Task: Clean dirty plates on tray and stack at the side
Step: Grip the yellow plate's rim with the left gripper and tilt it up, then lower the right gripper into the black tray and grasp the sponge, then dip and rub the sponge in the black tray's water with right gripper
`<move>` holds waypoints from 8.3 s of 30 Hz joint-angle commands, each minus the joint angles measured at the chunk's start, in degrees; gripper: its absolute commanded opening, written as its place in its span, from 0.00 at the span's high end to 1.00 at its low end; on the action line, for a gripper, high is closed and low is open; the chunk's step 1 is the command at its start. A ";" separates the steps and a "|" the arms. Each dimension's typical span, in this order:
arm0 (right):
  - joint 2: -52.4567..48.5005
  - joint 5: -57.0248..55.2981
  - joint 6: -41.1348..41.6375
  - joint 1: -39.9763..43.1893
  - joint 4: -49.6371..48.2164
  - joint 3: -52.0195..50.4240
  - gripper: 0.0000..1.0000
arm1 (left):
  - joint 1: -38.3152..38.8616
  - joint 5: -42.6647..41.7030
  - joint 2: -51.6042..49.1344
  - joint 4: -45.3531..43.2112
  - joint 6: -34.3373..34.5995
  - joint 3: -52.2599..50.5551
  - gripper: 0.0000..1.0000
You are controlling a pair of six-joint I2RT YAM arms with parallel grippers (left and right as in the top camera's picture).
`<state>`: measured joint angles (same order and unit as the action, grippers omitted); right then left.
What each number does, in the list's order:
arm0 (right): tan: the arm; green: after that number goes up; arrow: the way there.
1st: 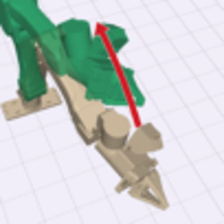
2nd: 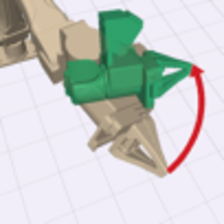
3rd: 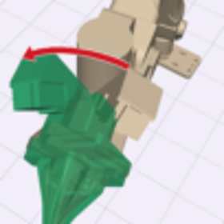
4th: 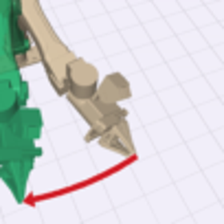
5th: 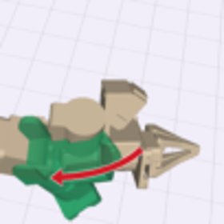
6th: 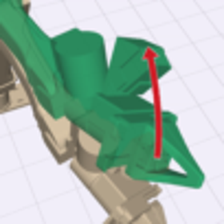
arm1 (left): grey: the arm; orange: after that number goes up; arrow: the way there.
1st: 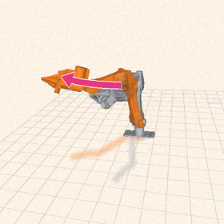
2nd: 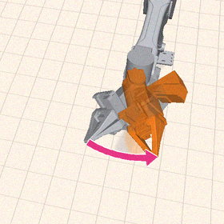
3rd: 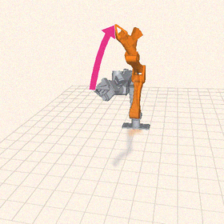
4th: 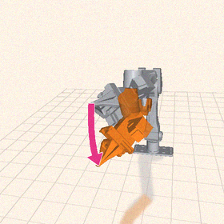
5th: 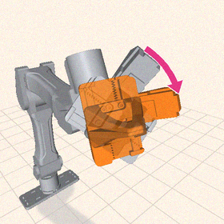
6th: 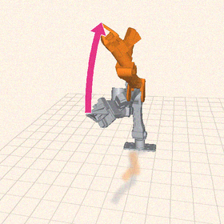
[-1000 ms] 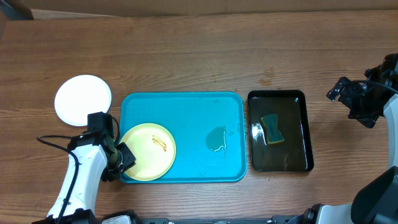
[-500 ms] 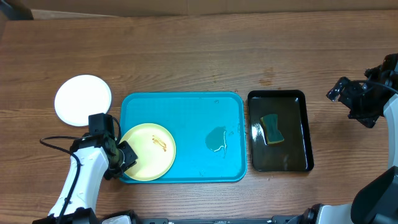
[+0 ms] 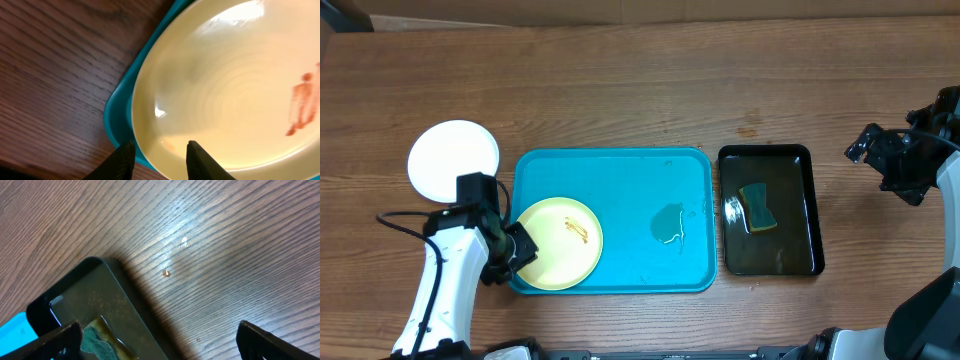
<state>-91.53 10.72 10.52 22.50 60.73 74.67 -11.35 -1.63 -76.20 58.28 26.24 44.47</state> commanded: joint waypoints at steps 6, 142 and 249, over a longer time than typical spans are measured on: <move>-0.02 0.31 0.20 0.17 -0.22 0.81 0.00 | -0.28 3.48 -0.28 -2.54 0.28 -1.70 0.67; 0.00 -2.23 1.79 -31.82 -11.08 -22.23 0.20 | 10.27 -4.17 -20.04 -25.59 -5.05 0.70 0.89; -1.77 2.21 1.73 -31.08 -19.12 -29.81 0.96 | 10.25 -3.74 -20.04 -25.53 -5.07 0.70 0.77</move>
<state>-92.31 13.56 12.03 -8.97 41.04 45.84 -1.15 -7.46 -93.67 32.05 21.87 47.24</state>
